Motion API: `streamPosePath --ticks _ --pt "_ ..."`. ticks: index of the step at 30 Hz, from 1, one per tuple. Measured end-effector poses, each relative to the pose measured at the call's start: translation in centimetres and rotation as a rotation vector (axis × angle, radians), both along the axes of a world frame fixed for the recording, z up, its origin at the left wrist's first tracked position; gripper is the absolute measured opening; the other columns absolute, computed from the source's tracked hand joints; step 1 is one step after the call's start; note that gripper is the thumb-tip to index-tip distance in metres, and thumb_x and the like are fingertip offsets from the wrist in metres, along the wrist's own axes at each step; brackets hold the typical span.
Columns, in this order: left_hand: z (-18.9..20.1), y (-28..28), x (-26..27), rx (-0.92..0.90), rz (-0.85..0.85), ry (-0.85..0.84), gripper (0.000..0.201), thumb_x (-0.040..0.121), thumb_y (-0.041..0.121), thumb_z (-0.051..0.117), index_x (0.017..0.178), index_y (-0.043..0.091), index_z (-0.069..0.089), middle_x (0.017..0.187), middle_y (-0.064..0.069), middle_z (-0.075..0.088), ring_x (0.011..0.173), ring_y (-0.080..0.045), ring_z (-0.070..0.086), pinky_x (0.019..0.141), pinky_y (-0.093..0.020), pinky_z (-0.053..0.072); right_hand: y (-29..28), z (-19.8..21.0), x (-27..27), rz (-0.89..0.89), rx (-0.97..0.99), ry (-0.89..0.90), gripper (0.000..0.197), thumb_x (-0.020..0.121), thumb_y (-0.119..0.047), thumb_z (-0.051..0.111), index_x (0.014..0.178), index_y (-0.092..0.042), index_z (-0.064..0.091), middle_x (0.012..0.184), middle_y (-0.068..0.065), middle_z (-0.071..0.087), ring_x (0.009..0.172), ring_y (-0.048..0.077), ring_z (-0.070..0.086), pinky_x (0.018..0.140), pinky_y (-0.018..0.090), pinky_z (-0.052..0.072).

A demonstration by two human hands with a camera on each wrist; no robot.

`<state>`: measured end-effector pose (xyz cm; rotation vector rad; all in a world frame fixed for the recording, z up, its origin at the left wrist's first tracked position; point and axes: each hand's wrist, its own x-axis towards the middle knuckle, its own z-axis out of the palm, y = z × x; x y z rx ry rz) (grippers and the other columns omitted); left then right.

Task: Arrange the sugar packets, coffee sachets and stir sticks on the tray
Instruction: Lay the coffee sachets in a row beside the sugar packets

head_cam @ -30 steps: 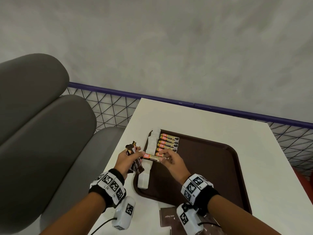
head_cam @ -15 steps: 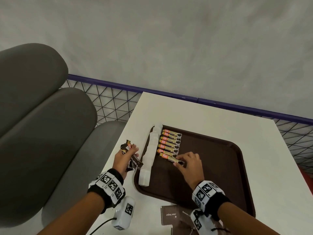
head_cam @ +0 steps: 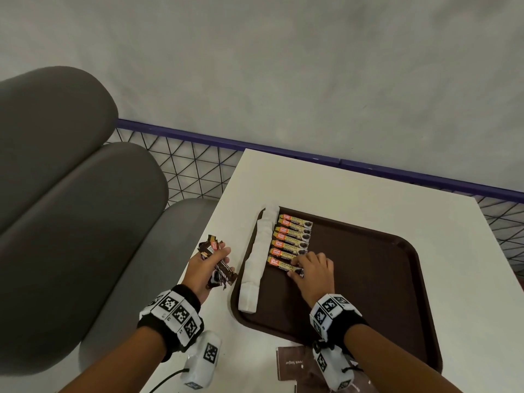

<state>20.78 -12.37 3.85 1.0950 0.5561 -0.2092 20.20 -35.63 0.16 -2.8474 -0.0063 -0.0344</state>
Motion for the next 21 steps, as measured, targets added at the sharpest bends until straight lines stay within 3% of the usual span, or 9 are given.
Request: streamPosePath --ticks 7,12,16,18,21 --pt "0.2 -0.5 -0.1 -0.043 -0.036 -0.011 0.014 0.085 0.007 0.065 0.098 0.009 0.061 0.091 -0.006 0.06 0.09 -0.022 0.058 0.074 -0.039 0.057 0.2 0.6 0.0 -0.006 -0.005 0.043 0.032 0.086 -0.042 0.056 0.114 -0.028 0.055 0.118 -0.006 0.052 0.114 0.017 0.041 0.101 0.031 0.025" --pt "0.6 -1.2 -0.3 -0.055 -0.061 -0.035 0.013 0.086 0.006 0.064 0.097 0.005 0.059 0.08 -0.008 0.06 0.077 -0.019 0.063 0.061 -0.032 0.059 1.3 2.2 -0.6 0.064 0.158 0.016 0.031 0.088 -0.048 0.049 0.107 -0.026 0.058 0.111 -0.008 0.054 0.109 0.013 0.041 0.096 0.028 0.025" --pt "0.9 -2.1 -0.4 -0.043 -0.081 -0.059 0.011 0.088 0.006 0.06 0.097 -0.001 0.061 0.083 -0.014 0.065 0.067 -0.017 0.068 0.061 -0.029 0.059 3.6 4.5 -1.7 0.232 0.361 0.012 0.052 0.077 -0.065 0.03 0.095 -0.025 0.057 0.097 -0.013 0.052 0.1 0.009 0.042 0.088 0.025 0.024" --pt "0.9 -2.5 -0.6 0.009 -0.105 -0.068 0.013 0.088 0.008 0.059 0.094 -0.002 0.064 0.083 -0.014 0.067 0.069 -0.017 0.067 0.062 -0.029 0.056 4.8 5.6 -2.4 0.316 0.4 0.014 0.048 0.077 -0.065 0.036 0.095 -0.025 0.055 0.093 -0.017 0.05 0.095 0.006 0.04 0.088 0.025 0.027" --pt "1.3 -3.0 -1.0 0.01 -0.157 -0.113 0.013 0.088 0.012 0.061 0.077 0.004 0.061 0.072 -0.011 0.061 0.068 -0.024 0.062 0.058 -0.029 0.05 6.0 6.5 -3.1 0.387 0.365 -0.001 0.042 0.078 -0.058 0.045 0.1 -0.024 0.054 0.094 -0.014 0.051 0.096 0.008 0.041 0.091 0.025 0.027"
